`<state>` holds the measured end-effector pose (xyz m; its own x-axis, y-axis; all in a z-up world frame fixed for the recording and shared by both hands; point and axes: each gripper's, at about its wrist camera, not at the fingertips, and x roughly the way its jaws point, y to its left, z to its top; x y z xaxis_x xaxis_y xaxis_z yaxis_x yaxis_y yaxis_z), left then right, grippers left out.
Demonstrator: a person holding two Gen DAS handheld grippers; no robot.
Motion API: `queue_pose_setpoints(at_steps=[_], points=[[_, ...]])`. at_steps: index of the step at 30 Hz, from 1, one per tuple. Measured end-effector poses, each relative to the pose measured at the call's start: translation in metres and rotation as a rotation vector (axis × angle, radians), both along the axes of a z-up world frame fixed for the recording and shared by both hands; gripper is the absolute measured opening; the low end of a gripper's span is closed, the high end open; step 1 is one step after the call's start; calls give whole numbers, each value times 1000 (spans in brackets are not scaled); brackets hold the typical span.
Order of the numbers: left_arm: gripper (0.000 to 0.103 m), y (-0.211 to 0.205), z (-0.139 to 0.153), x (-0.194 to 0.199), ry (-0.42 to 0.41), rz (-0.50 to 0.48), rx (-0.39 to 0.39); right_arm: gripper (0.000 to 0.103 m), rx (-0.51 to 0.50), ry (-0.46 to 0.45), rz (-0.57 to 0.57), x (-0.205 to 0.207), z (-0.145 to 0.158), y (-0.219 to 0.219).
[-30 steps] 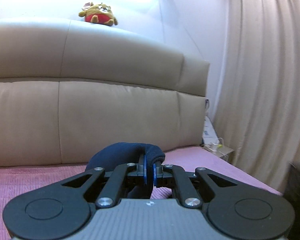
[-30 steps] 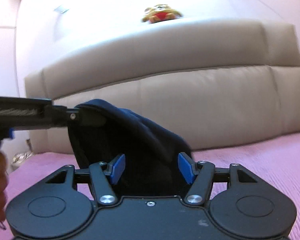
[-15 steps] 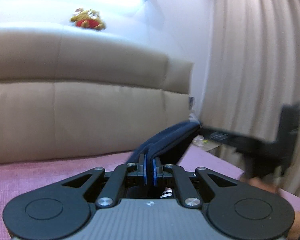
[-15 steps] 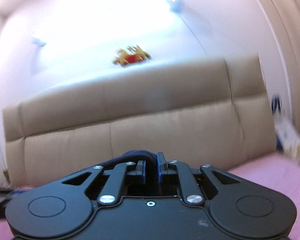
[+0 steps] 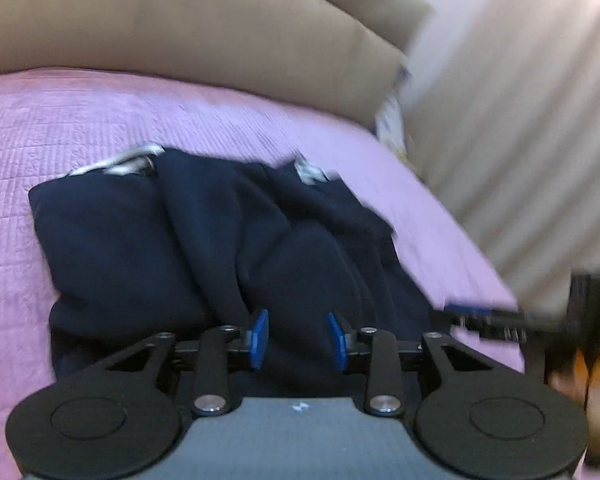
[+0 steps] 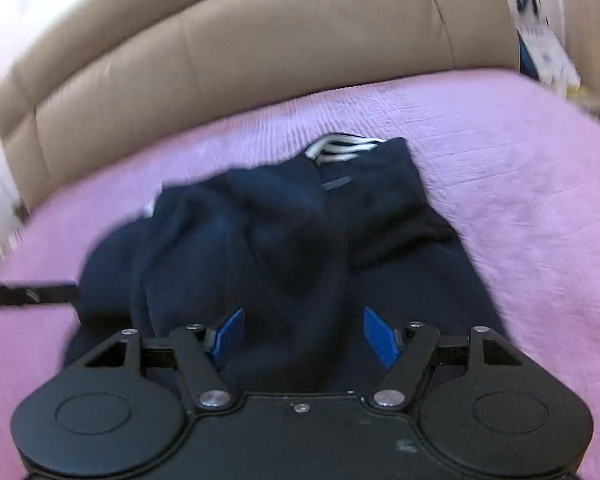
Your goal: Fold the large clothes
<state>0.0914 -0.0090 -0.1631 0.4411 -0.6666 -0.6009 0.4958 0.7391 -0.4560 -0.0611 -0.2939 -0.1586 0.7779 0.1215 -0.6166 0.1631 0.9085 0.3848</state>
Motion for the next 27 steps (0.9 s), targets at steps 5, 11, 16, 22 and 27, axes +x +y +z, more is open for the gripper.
queue_pose_setpoints(at_steps=[5, 11, 16, 22, 27], points=[[44, -19, -27, 49, 158, 165, -152, 82, 84, 14, -78, 58, -9, -16], [70, -58, -32, 71, 90, 51, -91, 82, 77, 140, -60, 98, -31, -24], [5, -98, -49, 90, 147, -160, -8, 22, 101, 164, 39, 117, -25, -8], [5, -54, 44, 65, -169, -62, -138, 19, 252, -124, 38, 98, 45, -41], [16, -25, 78, 14, -297, -140, -120, 66, 271, -112, 53, 63, 44, -60]])
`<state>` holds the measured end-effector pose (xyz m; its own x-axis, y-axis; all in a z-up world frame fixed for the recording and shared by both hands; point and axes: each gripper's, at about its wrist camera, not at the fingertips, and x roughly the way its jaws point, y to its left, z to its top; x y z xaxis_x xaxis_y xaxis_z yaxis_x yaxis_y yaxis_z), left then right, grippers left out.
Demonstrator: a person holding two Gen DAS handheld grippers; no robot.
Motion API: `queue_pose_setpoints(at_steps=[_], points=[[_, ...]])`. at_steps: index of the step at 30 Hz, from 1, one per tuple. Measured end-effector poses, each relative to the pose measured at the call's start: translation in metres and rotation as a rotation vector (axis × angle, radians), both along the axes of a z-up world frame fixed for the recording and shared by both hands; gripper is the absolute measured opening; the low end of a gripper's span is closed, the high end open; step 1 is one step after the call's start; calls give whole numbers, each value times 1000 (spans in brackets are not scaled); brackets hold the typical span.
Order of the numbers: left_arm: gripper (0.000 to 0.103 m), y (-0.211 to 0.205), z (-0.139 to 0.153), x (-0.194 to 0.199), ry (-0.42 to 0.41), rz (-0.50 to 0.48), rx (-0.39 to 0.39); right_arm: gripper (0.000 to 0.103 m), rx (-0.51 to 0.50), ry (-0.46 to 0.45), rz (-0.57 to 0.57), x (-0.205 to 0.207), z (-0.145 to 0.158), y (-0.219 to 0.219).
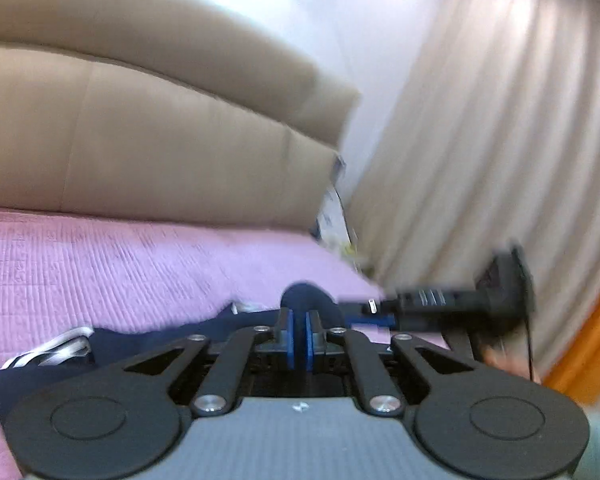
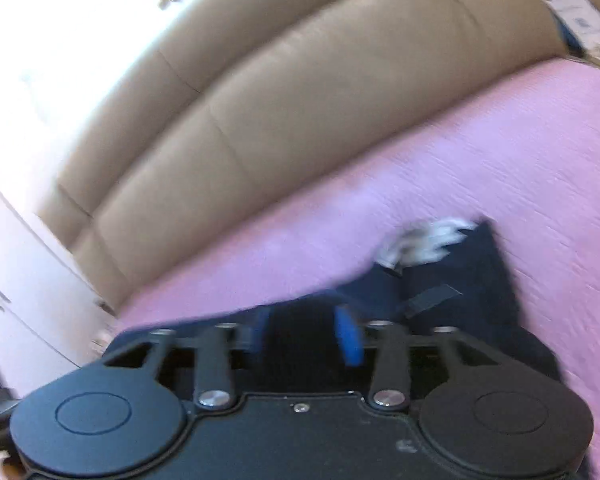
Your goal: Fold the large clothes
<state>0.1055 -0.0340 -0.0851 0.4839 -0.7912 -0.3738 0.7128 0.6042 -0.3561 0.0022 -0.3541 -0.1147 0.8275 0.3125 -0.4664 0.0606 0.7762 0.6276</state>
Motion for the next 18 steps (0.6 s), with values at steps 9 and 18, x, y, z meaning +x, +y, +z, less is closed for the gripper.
queue_pose_setpoints(at_steps=[9, 18], points=[[29, -15, -101, -65, 313, -149, 314, 79, 29, 307, 35, -36, -65, 18], [75, 19, -89, 16, 547, 258, -41, 83, 178, 397, -43, -7, -42, 39]])
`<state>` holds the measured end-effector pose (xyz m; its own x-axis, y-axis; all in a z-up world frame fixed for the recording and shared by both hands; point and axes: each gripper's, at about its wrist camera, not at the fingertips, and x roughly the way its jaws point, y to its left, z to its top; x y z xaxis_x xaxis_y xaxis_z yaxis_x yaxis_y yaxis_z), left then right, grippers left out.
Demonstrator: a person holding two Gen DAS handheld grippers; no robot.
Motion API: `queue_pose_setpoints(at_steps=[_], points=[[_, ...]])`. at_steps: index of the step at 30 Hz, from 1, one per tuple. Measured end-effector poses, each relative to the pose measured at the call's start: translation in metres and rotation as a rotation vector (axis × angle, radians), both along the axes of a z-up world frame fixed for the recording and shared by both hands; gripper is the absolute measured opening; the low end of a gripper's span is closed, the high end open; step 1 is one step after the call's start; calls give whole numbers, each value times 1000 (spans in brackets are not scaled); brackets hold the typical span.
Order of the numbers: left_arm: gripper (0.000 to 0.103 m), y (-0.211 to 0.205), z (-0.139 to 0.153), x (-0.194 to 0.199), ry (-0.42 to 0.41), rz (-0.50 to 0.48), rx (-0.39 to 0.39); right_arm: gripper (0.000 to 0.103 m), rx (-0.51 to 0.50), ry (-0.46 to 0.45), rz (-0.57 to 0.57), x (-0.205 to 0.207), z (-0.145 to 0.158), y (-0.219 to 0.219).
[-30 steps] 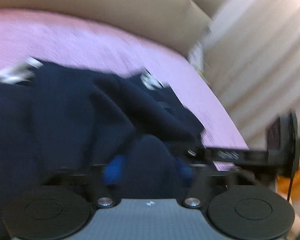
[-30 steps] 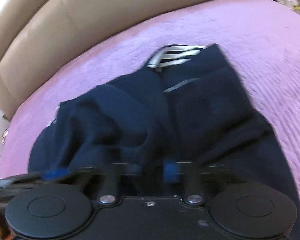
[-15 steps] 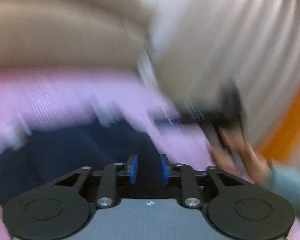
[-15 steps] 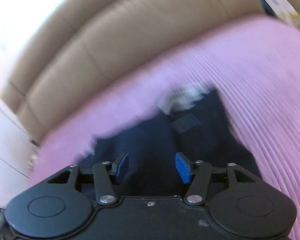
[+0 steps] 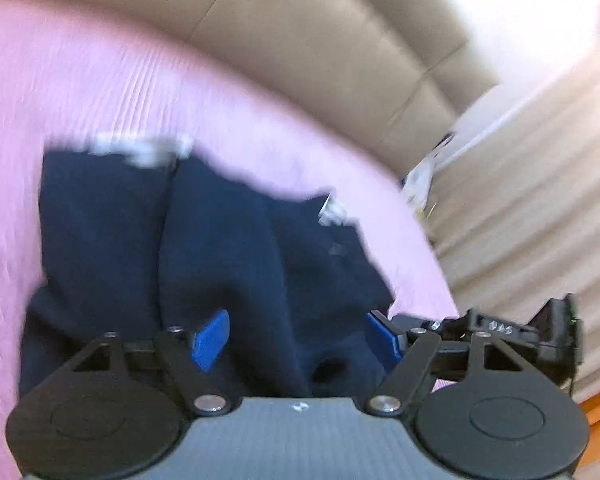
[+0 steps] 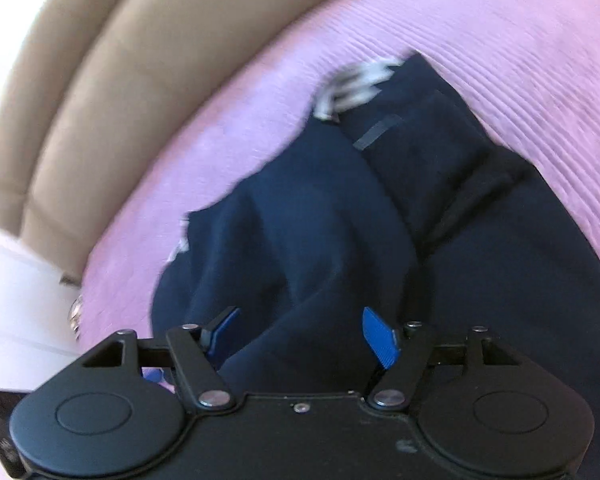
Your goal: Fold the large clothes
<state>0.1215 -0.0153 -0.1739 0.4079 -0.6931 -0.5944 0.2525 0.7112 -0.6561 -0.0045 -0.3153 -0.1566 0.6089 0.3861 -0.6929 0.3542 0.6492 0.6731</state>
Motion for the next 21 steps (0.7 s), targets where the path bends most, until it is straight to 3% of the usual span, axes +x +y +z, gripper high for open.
queue_pose_setpoints(at_steps=[4, 6, 7, 8, 9, 11, 15, 17, 19, 21], points=[[69, -2, -40, 24, 215, -19, -105, 83, 115, 132, -86, 12, -24, -4], [32, -10, -59, 34, 286, -7, -113, 80, 108, 196, -96, 23, -36, 2], [18, -15, -64, 38, 308, -3, -86, 73, 99, 194, -82, 32, -37, 8], [7, -19, -66, 41, 312, 2, -61, 45, 90, 182, -58, 40, -38, 12], [6, -19, -71, 44, 296, 11, -59, 25, 80, 165, -31, 50, -36, 17], [6, -8, -57, 46, 220, 53, -129, 19, 94, 75, -8, 60, -26, 16], [6, 37, -14, 33, -87, 168, -369, 18, 81, -289, 25, 43, 23, -2], [6, 53, -9, 21, -154, 172, -421, 18, 80, -400, 69, 21, 29, -11], [5, 58, -16, 6, -161, 135, -371, 18, 86, -345, 103, 1, 10, -20], [5, 49, -38, -11, -94, 57, -216, 18, 64, -174, 113, -18, -29, -22]])
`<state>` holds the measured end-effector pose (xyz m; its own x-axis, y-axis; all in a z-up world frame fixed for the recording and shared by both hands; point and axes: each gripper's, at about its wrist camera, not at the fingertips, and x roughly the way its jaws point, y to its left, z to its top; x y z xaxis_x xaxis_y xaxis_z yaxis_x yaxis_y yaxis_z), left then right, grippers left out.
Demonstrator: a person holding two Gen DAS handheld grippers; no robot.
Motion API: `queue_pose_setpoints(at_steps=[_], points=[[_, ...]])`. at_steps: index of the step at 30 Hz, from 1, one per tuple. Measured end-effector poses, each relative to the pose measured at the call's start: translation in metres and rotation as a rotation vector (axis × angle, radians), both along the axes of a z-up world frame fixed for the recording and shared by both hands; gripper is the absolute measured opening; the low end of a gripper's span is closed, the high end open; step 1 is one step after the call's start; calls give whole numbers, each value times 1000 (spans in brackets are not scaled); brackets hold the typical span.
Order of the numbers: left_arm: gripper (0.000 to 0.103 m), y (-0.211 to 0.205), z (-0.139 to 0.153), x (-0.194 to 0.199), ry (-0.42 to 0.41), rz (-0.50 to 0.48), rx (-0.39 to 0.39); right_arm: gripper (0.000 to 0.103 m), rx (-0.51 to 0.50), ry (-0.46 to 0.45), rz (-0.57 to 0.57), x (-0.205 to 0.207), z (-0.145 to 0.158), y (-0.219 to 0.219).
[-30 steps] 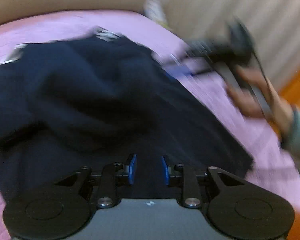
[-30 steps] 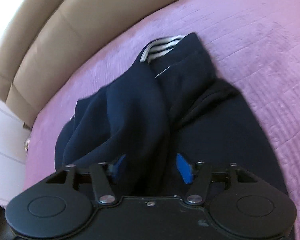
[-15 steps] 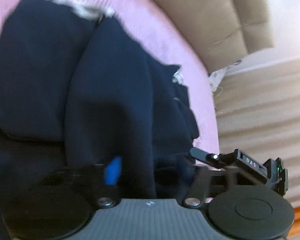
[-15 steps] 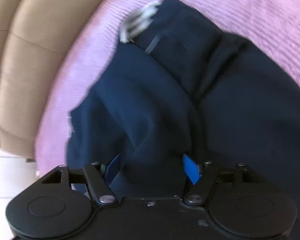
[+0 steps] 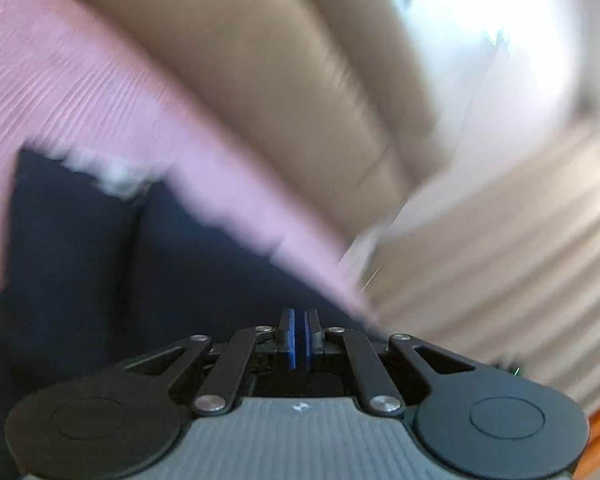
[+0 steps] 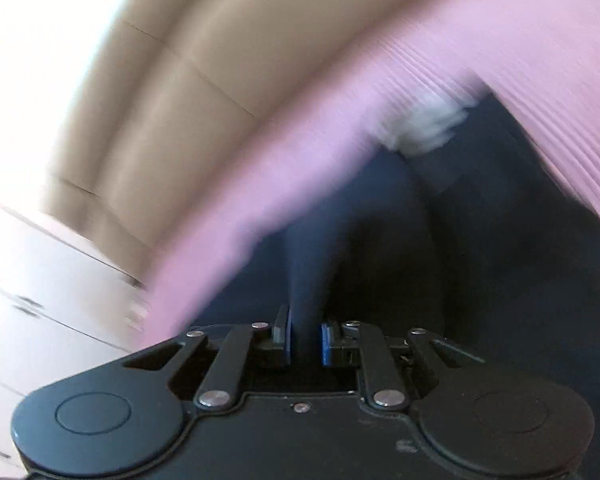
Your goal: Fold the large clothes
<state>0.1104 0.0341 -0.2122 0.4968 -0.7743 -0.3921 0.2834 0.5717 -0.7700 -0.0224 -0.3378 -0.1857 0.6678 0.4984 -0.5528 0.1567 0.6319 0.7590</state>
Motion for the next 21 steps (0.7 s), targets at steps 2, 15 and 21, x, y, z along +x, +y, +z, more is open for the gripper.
queue_pose_setpoints(at_steps=[2, 15, 21], points=[[5, -15, -33, -18, 120, -135, 155, 22, -26, 124, 14, -23, -35, 0], [30, -51, 33, -1, -116, -152, 57, 66, -319, -126, -50, -41, 59, 38], [30, -72, 19, 5, -68, -157, 68, 61, -273, -123, 98, -15, 27, 76]])
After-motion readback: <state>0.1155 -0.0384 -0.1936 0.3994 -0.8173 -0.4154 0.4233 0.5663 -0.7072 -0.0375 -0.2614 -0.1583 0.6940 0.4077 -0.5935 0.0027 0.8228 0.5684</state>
